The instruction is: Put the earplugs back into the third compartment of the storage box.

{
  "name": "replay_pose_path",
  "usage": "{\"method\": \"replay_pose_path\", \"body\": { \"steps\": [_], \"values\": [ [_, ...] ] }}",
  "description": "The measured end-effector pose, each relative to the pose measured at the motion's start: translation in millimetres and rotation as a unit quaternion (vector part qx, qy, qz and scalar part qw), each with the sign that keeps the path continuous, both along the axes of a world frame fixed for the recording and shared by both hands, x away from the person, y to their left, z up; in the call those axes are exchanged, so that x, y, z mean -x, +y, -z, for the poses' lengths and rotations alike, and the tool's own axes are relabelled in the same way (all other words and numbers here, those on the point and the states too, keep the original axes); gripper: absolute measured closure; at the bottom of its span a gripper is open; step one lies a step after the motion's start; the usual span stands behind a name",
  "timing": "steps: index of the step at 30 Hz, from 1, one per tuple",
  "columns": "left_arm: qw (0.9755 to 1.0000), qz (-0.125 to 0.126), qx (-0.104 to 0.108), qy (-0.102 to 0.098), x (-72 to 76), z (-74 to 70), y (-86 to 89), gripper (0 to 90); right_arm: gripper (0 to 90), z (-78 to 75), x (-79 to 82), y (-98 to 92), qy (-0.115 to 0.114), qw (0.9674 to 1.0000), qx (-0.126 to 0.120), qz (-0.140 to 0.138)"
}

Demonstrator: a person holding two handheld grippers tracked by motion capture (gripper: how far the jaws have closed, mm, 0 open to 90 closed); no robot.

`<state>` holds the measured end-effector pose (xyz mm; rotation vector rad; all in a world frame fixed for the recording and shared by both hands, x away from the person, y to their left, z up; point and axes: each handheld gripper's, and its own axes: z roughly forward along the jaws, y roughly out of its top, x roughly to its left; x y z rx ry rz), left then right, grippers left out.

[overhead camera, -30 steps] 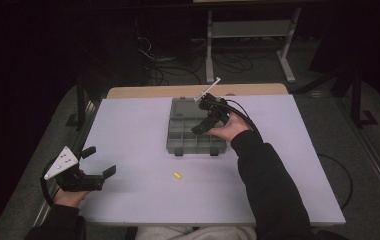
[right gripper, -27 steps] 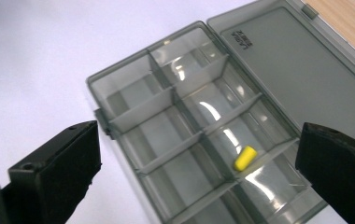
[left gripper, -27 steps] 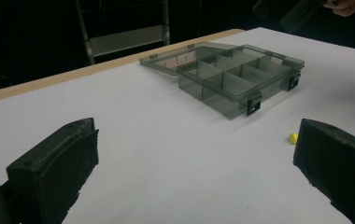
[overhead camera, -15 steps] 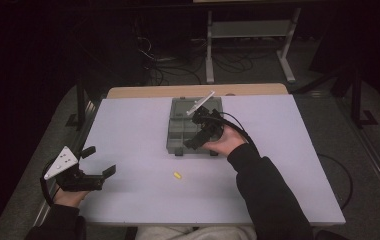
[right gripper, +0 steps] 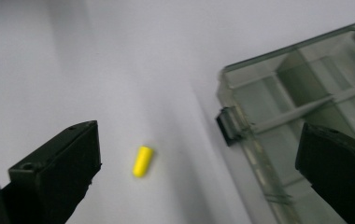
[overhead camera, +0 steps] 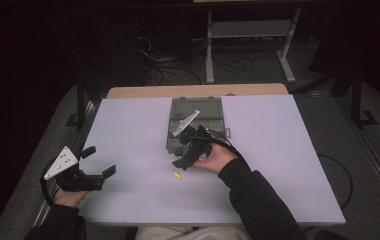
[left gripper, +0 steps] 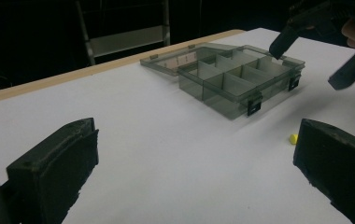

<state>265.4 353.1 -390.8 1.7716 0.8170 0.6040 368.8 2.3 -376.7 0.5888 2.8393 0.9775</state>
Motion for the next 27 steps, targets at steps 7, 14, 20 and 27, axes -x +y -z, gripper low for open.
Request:
{"method": "replay_pose_path", "body": {
  "steps": [7, 14, 20, 27],
  "values": [
    [1.0, 0.0, 0.0, -0.001, 0.3, -0.3, 0.2, 0.0, 0.0, 15.9, 9.4, 12.7, 0.006, 0.9996, 0.017, -0.02],
    [1.0, 0.001, 0.0, 0.0, 0.3, -0.2, 0.0, 0.0, 0.0, 29.1, 15.0, 19.3, 0.014, 0.999, 0.029, -0.031],
    [1.0, 0.002, 0.0, -0.001, 0.4, -0.2, 0.0, 0.0, 7.7, 40.2, 18.1, 24.1, 0.029, 0.9975, 0.047, -0.045],
    [1.0, 0.002, 0.0, 0.0, 0.2, 0.1, -0.4, 0.0, 25.6, 45.7, 17.9, 23.5, 0.029, 0.9966, 0.054, -0.055]
  ]
}}
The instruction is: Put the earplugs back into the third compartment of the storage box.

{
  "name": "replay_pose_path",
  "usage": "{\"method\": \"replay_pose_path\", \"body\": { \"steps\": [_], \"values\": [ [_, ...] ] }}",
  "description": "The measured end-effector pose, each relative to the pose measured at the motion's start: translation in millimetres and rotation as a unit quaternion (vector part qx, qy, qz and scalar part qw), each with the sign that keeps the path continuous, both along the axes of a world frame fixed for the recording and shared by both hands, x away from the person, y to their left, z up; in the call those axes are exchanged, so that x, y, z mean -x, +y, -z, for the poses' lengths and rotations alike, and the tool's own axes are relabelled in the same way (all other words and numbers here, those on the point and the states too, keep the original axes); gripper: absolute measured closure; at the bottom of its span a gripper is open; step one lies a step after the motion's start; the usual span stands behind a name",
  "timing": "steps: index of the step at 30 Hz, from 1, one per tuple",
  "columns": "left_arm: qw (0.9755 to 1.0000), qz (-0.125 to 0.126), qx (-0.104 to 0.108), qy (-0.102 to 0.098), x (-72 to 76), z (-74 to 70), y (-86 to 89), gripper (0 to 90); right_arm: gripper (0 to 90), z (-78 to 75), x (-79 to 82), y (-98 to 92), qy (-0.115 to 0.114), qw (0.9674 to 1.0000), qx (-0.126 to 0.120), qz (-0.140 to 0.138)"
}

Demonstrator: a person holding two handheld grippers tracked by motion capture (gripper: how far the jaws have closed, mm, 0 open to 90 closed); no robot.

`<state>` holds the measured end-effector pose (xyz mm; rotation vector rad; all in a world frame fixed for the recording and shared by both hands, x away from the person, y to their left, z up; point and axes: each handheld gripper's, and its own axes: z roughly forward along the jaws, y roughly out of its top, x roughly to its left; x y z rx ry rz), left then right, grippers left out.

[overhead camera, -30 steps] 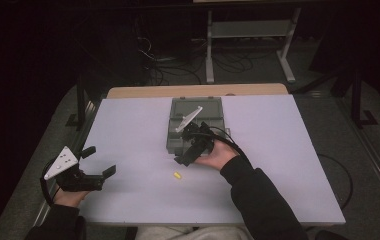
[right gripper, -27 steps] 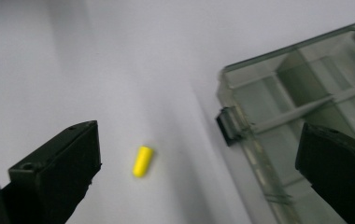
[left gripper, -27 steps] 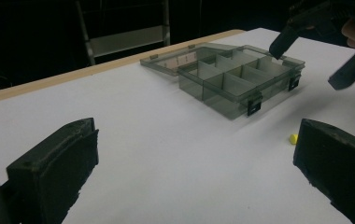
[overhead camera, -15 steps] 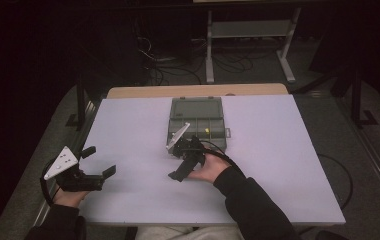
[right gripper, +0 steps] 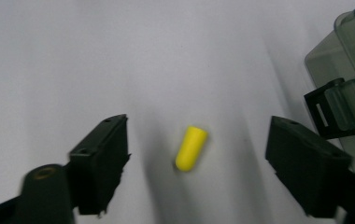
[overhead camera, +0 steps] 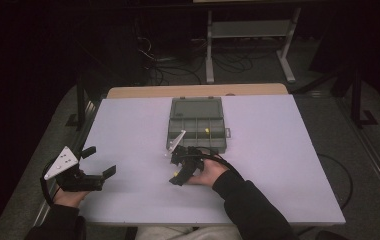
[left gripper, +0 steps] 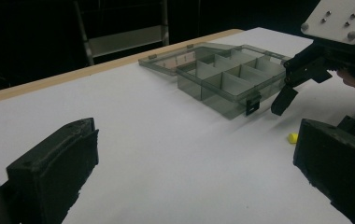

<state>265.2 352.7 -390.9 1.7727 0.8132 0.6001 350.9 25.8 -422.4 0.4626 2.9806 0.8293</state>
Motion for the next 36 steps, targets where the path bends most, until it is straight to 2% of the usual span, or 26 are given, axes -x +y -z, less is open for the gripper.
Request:
{"method": "replay_pose_path", "body": {
  "steps": [3, 12, 17, 22, 25, 27, 30, 33, 36],
  "values": [
    [1.0, 0.0, 0.0, 0.0, 0.1, -0.2, 0.2, 0.0, 38.8, 1.2, 0.5, 0.1, 0.001, 1.0, 0.0, -0.001],
    [1.0, 0.0, 0.0, 0.0, 0.0, -0.1, 0.1, 0.0, 64.8, 4.9, 0.3, 1.8, -0.01, 0.9998, 0.015, 0.008],
    [1.0, 0.001, 0.001, 0.0, 0.2, -0.1, -0.2, 0.0, 76.9, 3.9, 1.9, 2.3, -0.007, 0.9998, 0.018, 0.002],
    [1.0, 0.001, 0.002, 0.0, 0.2, -0.1, -0.2, 0.0, 79.3, 2.7, 1.6, 1.5, -0.004, 0.9998, 0.017, 0.004],
    [1.0, 0.001, 0.001, 0.0, -0.1, 0.1, -0.2, 0.0, 79.3, -1.1, -0.2, -1.3, -0.003, 0.9999, 0.008, 0.006],
    [1.0, 0.002, 0.0, 0.001, -0.2, 0.2, -0.4, 0.0, 79.3, -6.0, -1.1, -3.4, -0.001, 1.0, 0.002, 0.009],
    [1.0, 0.002, -0.001, 0.001, -0.2, 0.3, -0.7, 0.0, 79.3, -15.6, -2.5, -5.2, -0.009, 0.9999, 0.001, 0.007],
    [1.0, 0.002, -0.001, 0.001, -0.2, 0.3, -0.5, 0.0, 79.3, -28.3, -4.7, -9.4, -0.013, 0.9998, -0.015, 0.011],
    [1.0, 0.002, -0.001, 0.002, -0.3, 0.3, -0.8, 0.0, 79.3, -39.0, -6.9, -12.6, -0.021, 0.9995, -0.018, 0.013]
  ]
}}
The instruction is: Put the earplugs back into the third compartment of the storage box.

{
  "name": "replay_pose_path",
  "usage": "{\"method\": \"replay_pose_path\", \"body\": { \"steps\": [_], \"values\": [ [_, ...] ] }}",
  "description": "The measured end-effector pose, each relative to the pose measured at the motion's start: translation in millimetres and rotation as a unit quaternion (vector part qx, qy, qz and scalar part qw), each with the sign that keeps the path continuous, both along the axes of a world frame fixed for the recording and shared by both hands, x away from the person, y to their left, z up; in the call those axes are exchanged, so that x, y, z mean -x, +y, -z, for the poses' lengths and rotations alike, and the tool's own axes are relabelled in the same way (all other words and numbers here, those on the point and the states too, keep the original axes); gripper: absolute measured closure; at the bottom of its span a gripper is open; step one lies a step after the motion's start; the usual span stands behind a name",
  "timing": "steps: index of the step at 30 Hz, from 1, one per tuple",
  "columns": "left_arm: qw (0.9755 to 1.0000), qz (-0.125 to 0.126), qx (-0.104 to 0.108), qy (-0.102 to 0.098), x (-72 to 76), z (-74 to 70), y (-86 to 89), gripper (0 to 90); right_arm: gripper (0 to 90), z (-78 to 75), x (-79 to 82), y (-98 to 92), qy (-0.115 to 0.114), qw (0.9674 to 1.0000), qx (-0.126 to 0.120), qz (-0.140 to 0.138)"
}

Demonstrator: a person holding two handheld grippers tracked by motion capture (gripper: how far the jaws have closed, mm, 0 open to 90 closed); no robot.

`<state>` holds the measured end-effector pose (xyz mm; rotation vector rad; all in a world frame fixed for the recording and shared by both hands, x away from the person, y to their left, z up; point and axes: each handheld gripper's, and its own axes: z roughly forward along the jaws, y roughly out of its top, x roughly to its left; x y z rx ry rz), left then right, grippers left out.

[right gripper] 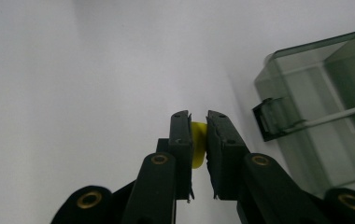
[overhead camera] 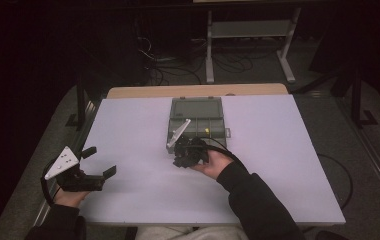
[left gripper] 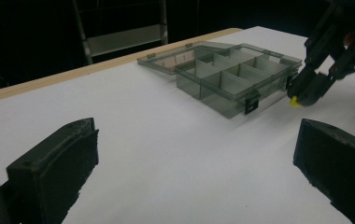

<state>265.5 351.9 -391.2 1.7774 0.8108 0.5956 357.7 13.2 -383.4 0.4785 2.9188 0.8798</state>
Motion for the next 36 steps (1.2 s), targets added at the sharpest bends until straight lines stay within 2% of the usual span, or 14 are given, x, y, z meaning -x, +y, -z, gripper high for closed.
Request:
{"method": "replay_pose_path", "body": {
  "steps": [9, 11, 17, 27, 36],
  "values": [
    [1.0, 0.0, -0.001, 0.0, 0.1, 0.0, 0.1, 0.0, 79.3, -25.2, -11.4, -7.3, -0.018, 0.9998, -0.002, 0.005],
    [1.0, 0.0, -0.001, 0.0, 0.3, -0.2, 0.1, 0.0, 79.2, -29.8, -14.4, -7.8, -0.028, 0.9996, 0.005, 0.008],
    [1.0, 0.001, 0.0, 0.0, 0.1, -0.1, 0.5, 0.0, 79.3, -39.4, -25.6, -8.7, -0.034, 0.9992, 0.013, 0.016],
    [1.0, 0.001, 0.002, 0.002, -0.1, 0.1, 1.1, 0.0, 79.3, -45.6, -43.4, -12.2, -0.033, 0.9989, 0.015, 0.029],
    [1.0, 0.001, 0.003, 0.002, -0.1, 0.0, 1.3, 0.0, 79.2, -43.4, -67.4, -20.1, -0.031, 0.9975, 0.02, 0.06]
  ]
}}
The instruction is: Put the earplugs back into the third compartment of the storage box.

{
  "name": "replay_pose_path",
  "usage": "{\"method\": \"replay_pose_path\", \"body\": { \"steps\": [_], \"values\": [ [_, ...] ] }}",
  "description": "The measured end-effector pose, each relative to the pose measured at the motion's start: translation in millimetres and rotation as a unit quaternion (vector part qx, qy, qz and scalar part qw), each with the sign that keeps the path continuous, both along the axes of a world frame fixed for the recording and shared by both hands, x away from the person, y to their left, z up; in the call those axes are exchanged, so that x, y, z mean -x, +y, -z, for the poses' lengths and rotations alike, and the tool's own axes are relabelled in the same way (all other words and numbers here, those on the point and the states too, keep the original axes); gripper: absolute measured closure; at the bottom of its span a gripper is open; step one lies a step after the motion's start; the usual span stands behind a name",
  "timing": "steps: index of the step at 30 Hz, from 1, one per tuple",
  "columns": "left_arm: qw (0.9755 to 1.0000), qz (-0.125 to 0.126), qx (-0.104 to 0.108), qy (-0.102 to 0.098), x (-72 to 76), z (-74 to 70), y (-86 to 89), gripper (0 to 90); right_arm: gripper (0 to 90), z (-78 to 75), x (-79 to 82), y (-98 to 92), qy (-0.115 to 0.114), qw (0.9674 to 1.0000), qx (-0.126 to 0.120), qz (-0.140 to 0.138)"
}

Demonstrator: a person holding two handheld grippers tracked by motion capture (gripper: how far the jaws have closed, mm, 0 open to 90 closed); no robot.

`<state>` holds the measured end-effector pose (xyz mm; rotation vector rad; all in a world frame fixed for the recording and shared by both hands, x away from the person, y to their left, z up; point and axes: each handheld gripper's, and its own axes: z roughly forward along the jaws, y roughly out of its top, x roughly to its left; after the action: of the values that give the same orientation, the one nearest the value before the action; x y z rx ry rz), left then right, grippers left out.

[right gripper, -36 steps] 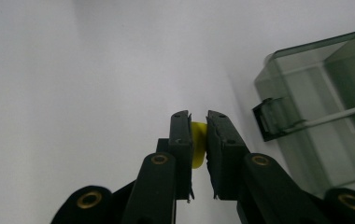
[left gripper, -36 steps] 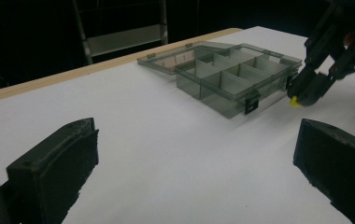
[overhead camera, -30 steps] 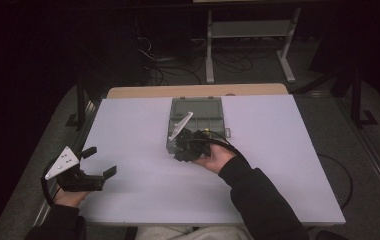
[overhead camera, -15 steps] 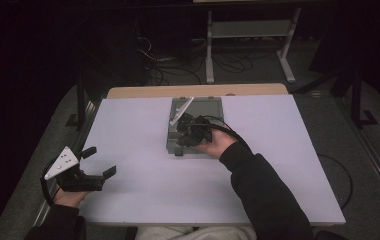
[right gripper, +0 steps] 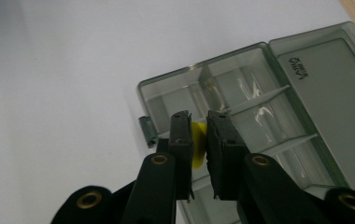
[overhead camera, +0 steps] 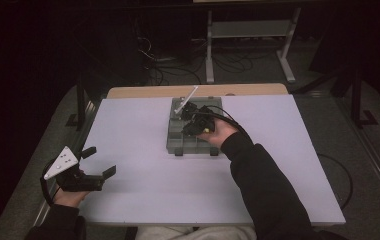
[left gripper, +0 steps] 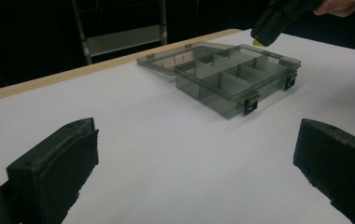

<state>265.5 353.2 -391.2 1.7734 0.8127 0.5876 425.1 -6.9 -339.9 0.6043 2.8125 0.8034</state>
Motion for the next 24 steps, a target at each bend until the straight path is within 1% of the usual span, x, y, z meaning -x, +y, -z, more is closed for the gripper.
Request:
{"method": "replay_pose_path", "body": {
  "steps": [5, 8, 14, 19, 24],
  "values": [
    [1.0, 0.001, 0.0, 0.0, -0.2, 0.0, 0.1, 0.0, 79.2, 5.7, -12.8, -6.2, 0.004, 0.9998, 0.001, 0.02],
    [1.0, 0.001, 0.001, -0.002, 0.1, -0.3, 0.4, 0.0, 79.2, 11.4, -21.4, -10.0, 0.01, 0.9992, 0.003, 0.038],
    [1.0, 0.001, 0.0, 0.0, -0.2, 0.1, 0.3, 0.0, 79.2, 20.1, -36.8, -19.2, 0.019, 0.9976, -0.005, 0.066],
    [1.0, 0.002, 0.001, 0.0, -0.1, -0.1, 0.2, 0.0, 79.2, 26.3, -47.9, -29.0, 0.022, 0.9951, -0.009, 0.096],
    [1.0, 0.003, 0.002, 0.0, -0.2, 0.1, 0.4, 0.0, 79.2, 32.5, -56.4, -35.1, 0.029, 0.9931, -0.014, 0.113]
  ]
}}
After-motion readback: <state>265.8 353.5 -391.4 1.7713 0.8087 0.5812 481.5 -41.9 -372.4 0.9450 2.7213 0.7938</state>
